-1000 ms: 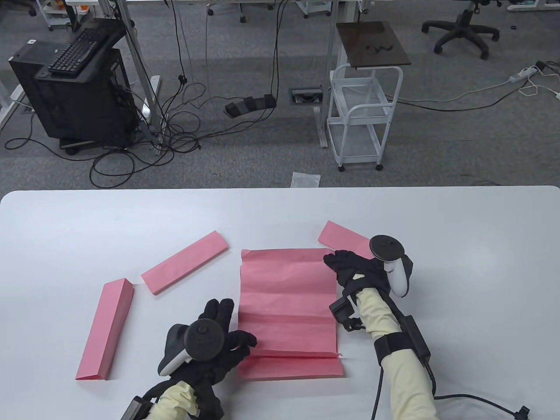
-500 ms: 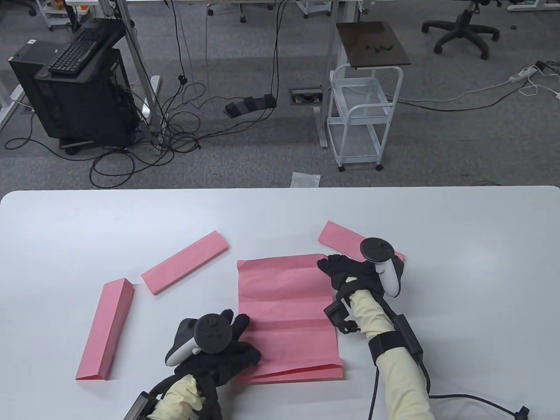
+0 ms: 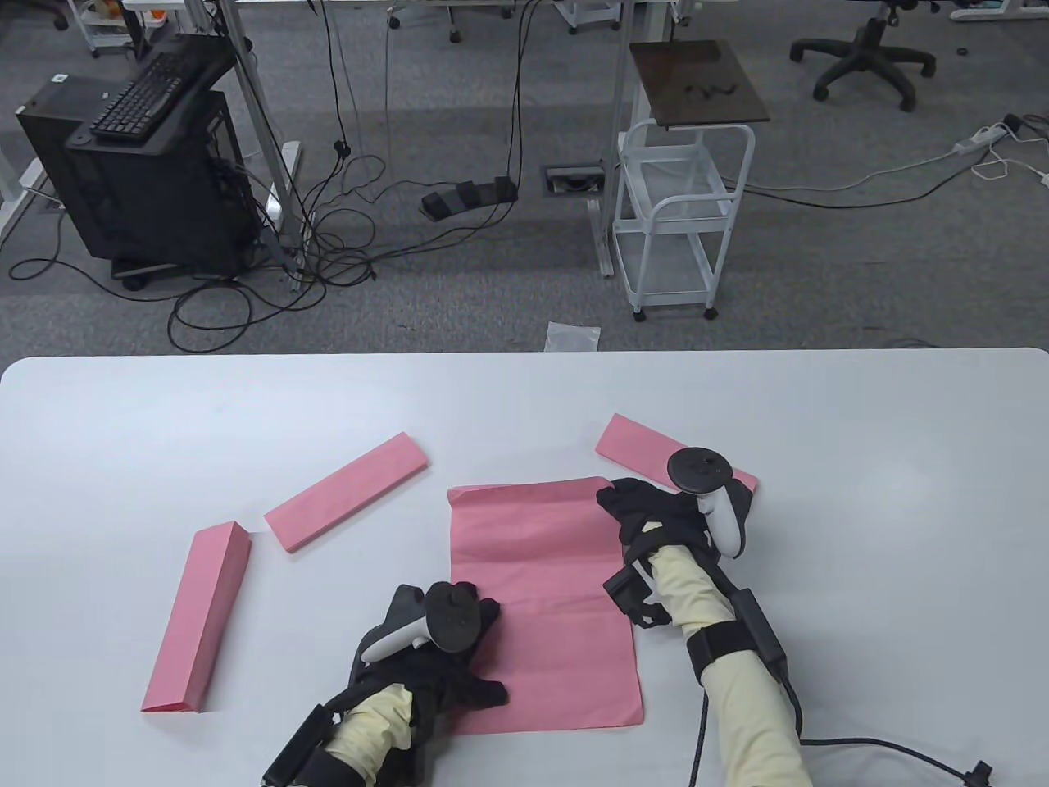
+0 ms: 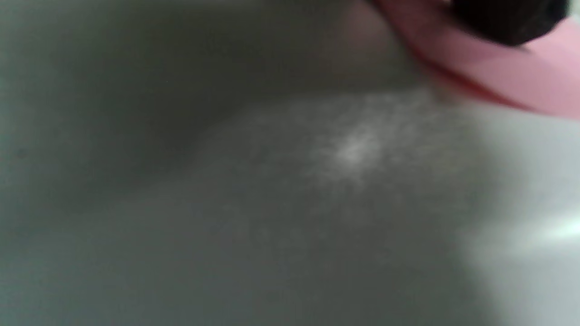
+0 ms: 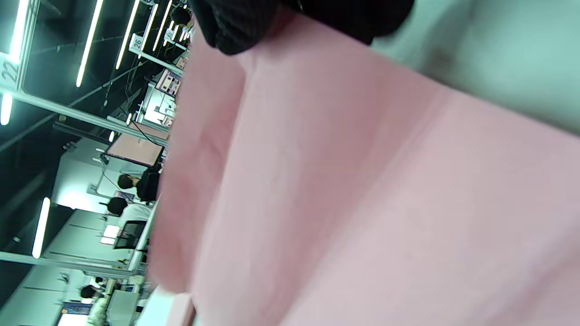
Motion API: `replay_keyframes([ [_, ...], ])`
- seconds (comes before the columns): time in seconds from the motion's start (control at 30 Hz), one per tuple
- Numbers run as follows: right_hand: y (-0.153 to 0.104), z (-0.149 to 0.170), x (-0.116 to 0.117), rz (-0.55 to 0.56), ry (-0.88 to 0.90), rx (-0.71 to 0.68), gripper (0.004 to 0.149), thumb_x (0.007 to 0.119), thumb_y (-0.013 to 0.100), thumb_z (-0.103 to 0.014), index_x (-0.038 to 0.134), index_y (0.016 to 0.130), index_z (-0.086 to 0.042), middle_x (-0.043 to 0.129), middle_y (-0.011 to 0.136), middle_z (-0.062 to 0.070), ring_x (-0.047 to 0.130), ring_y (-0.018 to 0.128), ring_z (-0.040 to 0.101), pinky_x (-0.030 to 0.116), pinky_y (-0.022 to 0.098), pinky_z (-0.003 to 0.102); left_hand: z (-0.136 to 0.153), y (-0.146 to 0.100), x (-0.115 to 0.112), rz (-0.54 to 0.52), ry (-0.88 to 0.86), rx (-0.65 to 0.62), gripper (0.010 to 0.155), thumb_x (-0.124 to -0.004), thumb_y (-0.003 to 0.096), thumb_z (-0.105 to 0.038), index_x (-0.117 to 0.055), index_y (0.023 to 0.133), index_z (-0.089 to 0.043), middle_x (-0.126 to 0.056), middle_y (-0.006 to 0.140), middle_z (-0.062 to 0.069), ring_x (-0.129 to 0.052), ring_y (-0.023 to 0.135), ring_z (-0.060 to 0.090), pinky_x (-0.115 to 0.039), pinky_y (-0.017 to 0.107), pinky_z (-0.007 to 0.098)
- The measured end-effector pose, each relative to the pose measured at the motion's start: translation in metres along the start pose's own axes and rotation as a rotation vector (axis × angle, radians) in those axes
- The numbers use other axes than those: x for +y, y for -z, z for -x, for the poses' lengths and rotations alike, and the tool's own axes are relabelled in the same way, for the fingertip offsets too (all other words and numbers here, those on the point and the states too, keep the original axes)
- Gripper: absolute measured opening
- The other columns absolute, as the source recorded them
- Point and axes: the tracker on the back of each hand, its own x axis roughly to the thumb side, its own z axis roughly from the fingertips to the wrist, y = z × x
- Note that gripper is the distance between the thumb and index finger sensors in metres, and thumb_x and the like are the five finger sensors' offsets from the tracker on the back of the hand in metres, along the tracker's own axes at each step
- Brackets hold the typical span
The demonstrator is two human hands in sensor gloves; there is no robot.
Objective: Unfold complexly folded papers and stack
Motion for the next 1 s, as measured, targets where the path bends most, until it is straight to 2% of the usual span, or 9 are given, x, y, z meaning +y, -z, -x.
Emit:
replay_keyframes([
  [0.03,-0.004,-0.004,0.001,0.002,-0.043,-0.035,0.062,0.068,0.054,-0.036,0.042,0.11,-0.03,0.023,0.119,0.007,0.004,0.109,0.03,-0.002,0.074,0.058,0.0,0.0,-0.001,-0.003,0.019,0.01,0.1,-0.071,0.043,-0.066,0.004,0.102,-0.036,0.025,0.103,-0.007,0.025,0.096,0.027,0.015,0.062,0.054],
  [0.1,-0.016,-0.011,0.005,-0.008,-0.136,-0.122,0.076,0.07,0.053,-0.04,0.018,0.109,-0.034,-0.001,0.116,-0.007,-0.016,0.104,0.017,-0.012,0.07,0.052,0.001,0.0,-0.002,0.007,0.028,0.016,0.101,-0.069,0.0414,-0.067,0.006,0.1,-0.038,0.026,0.102,-0.008,0.027,0.095,0.026,0.016,0.062,0.054],
  [0.17,-0.036,-0.017,0.019,-0.065,-0.286,-0.258,0.077,0.072,0.051,-0.042,0.018,0.107,-0.04,-0.004,0.115,-0.014,-0.017,0.102,0.012,-0.014,0.069,0.051,0.001,0.001,-0.002,0.017,0.03,0.02,0.101,-0.068,0.0407,-0.069,0.008,0.099,-0.038,0.028,0.1,-0.009,0.029,0.094,0.025,0.017,0.061,0.053],
  [0.33,-0.09,0.007,0.1,-0.483,-0.866,-0.408,0.081,0.071,0.046,-0.054,0.02,0.108,-0.04,-0.001,0.117,-0.013,-0.014,0.104,0.013,-0.015,0.066,0.053,0.0,0.0,-0.002,0.034,0.037,0.023,0.103,-0.068,0.0393,-0.07,0.011,0.098,-0.039,0.031,0.098,-0.01,0.031,0.092,0.024,0.019,0.06,0.052],
  [0.47,-0.089,0.026,0.135,-0.634,-0.901,-0.327,0.085,0.072,0.045,-0.054,0.015,0.107,-0.039,-0.005,0.114,-0.012,-0.015,0.101,0.014,-0.016,0.064,0.052,0.001,-0.001,-0.003,0.036,0.05,0.035,0.103,-0.066,0.0376,-0.072,0.013,0.097,-0.041,0.032,0.098,-0.012,0.032,0.092,0.022,0.019,0.06,0.051],
  [0.57,-0.087,0.035,0.125,-0.59,-0.886,-0.309,0.083,0.069,0.043,-0.058,0.013,0.103,-0.048,-0.007,0.111,-0.022,-0.015,0.1,0.007,-0.016,0.065,0.05,0.001,-0.002,-0.002,0.035,0.05,0.041,0.104,-0.066,0.0368,-0.073,0.013,0.096,-0.042,0.032,0.097,-0.013,0.032,0.092,0.021,0.02,0.06,0.05],
  [0.77,-0.092,0.075,0.067,-0.535,-0.797,-0.169,0.073,0.067,0.046,-0.055,0.018,0.1,-0.057,-0.002,0.108,-0.036,-0.013,0.1,-0.005,-0.017,0.067,0.045,0.001,-0.001,-0.002,0.04,0.046,0.04,0.103,-0.066,0.0371,-0.072,0.013,0.096,-0.042,0.032,0.097,-0.014,0.033,0.092,0.021,0.02,0.06,0.05],
  [0.87,-0.096,0.088,0.051,-0.496,-0.779,-0.15,0.072,0.066,0.047,-0.056,0.019,0.101,-0.057,-0.002,0.109,-0.036,-0.011,0.101,-0.005,-0.017,0.067,0.045,0.001,-0.001,-0.002,0.042,0.045,0.038,0.103,-0.067,0.0373,-0.072,0.013,0.096,-0.042,0.032,0.097,-0.013,0.033,0.092,0.021,0.02,0.059,0.05],
  [1.0,-0.097,0.083,0.053,-0.496,-0.768,-0.173,0.072,0.068,0.048,-0.052,0.021,0.103,-0.052,0.002,0.112,-0.028,-0.01,0.102,0.002,-0.014,0.067,0.048,0.001,-0.001,-0.002,0.044,0.047,0.037,0.103,-0.066,0.0372,-0.072,0.013,0.096,-0.042,0.033,0.097,-0.013,0.033,0.091,0.021,0.02,0.059,0.05],
])
